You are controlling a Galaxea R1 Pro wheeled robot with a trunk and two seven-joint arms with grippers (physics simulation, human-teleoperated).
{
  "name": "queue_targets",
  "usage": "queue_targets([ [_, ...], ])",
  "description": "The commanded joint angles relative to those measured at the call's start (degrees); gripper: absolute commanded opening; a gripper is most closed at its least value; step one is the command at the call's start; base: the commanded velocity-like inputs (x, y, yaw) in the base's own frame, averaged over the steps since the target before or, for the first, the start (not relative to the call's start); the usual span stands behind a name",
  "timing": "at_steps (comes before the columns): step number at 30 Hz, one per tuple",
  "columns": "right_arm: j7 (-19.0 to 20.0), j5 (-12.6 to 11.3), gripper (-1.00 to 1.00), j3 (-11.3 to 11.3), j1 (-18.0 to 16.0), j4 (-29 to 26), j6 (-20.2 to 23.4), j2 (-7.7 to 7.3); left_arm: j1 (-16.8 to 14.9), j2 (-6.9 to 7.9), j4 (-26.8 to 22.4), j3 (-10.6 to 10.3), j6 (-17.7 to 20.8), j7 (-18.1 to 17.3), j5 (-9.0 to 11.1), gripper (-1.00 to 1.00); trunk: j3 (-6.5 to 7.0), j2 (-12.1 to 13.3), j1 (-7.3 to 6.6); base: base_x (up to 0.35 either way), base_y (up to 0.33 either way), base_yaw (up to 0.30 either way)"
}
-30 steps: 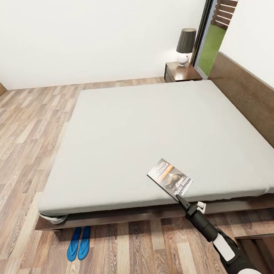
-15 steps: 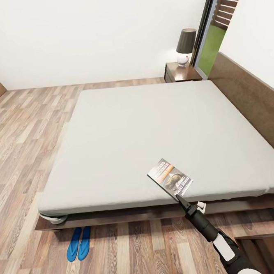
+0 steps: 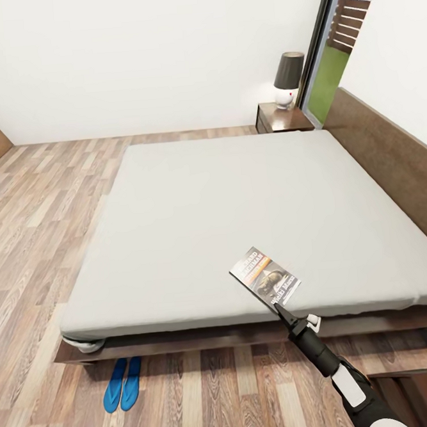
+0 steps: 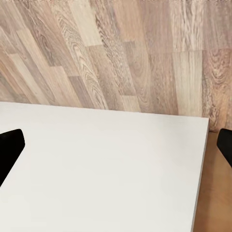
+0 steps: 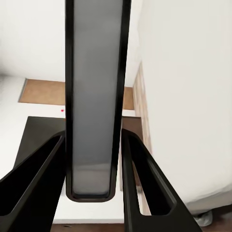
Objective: In the bedroom, move the book from the bed onto either nightstand, and place the two sandals side by side next to the bed.
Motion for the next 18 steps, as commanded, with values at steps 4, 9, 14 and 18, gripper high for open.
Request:
queue_targets([
  [4,0.2,-0.2,-1.0,-0.1,0.0,0.0,0.5,0.03,0.0,0.01,0.0,-0.5,-0.1,0.1,0.4,1.0,0.29,-0.1,0.03,0.0,0.0,0.0],
  [9,0.2,-0.2,-1.0,-0.1,0.0,0.0,0.5,0.03,0.0,0.0,0.0,-0.5,-0.1,0.1,0.4,1.0,0.75,-0.1,0.03,0.0,0.0,0.0],
  [14,0.2,-0.2,-1.0,-0.1,0.0,0.0,0.5,0.05,0.0,-0.02,0.0,-0.5,-0.1,0.1,0.4,1.0,1.21,-0.1,0.03,0.0,0.0,0.0],
  [18,0.2,-0.2,-1.0,-0.1,0.0,0.0,0.5,0.05,0.0,-0.03,0.0,-0.5,-0.1,0.1,0.4,1.0,1.58,-0.1,0.03,0.0,0.0,0.0],
])
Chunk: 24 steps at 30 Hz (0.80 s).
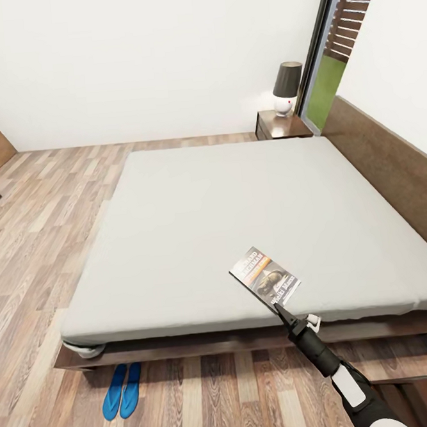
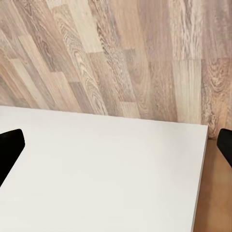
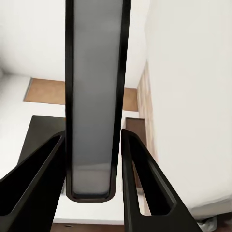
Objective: In the bedroom, move the book from the bed onto either nightstand, and place the two sandals side by side next to the bed.
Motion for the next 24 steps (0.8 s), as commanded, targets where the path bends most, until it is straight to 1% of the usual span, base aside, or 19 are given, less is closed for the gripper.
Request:
queue_targets([
  [1,0.2,-0.1,-1.0,-0.1,0.0,0.0,0.5,0.01,0.0,0.0,0.0,-0.5,-0.1,0.1,0.4,1.0,0.02,-0.1,0.03,0.0,0.0,0.0],
  [24,0.2,-0.2,-1.0,-0.2,0.1,0.0,0.4,0.1,0.0,-0.02,-0.2,-0.5,-0.1,0.1,0.4,1.0,2.14,-0.1,0.03,0.0,0.0,0.0],
])
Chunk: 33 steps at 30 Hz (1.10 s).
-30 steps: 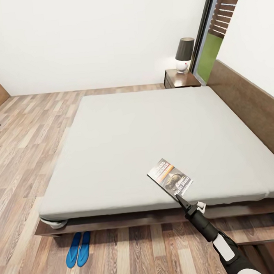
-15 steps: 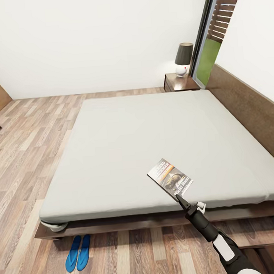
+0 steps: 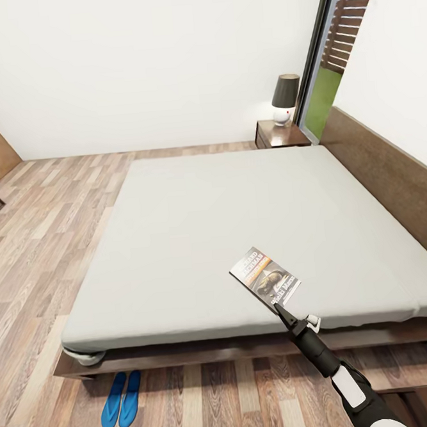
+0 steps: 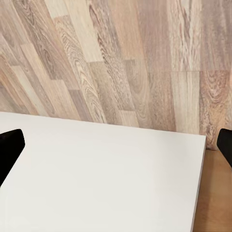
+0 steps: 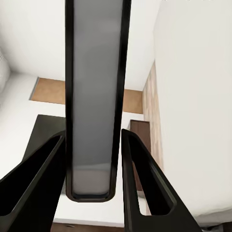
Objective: In the bedroom, move the book from the bed onto either nightstand, and place the two sandals side by side next to the bed.
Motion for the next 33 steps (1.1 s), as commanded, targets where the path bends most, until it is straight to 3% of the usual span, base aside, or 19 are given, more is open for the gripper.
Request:
queue_targets([
  [1,0.2,-0.1,-1.0,-0.2,0.0,0.0,0.5,0.03,0.0,0.01,0.0,-0.5,-0.1,0.2,0.4,1.0,0.01,-0.1,0.03,0.0,0.0,0.0],
  [33,0.2,-0.1,-1.0,-0.2,0.0,0.0,0.5,0.03,0.0,-0.03,0.0,-0.6,-0.8,0.2,0.4,1.0,2.96,-0.1,0.03,0.0,0.0,0.0],
])
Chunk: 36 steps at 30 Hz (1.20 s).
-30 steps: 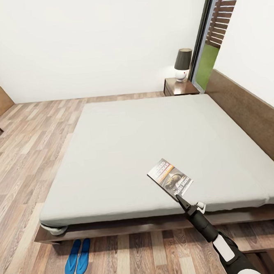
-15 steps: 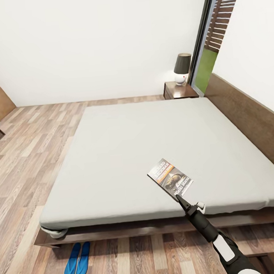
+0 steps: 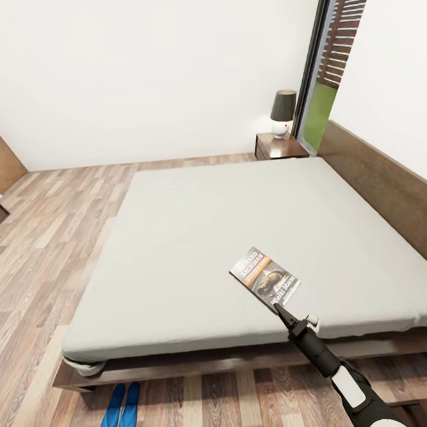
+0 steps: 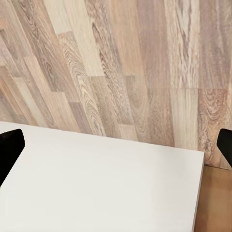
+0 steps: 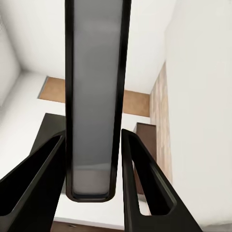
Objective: In the bedroom, move the book from the bed onto either nightstand, and place the two sandals side by side next to the bed.
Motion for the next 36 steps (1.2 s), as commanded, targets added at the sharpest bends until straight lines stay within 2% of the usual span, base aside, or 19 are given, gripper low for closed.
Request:
queue_targets([
  [1,0.2,-0.1,-1.0,-0.1,0.0,0.0,0.5,0.05,0.0,0.02,0.0,-0.5,-0.1,0.1,0.4,1.0,0.01,-0.1,0.03,0.0,0.0,0.0],
  [36,0.2,-0.1,-1.0,-0.1,0.0,0.0,0.5,0.08,0.0,-0.21,0.0,-0.5,-0.1,0.1,0.4,1.0,3.23,-0.1,0.03,0.0,0.0,0.0],
])
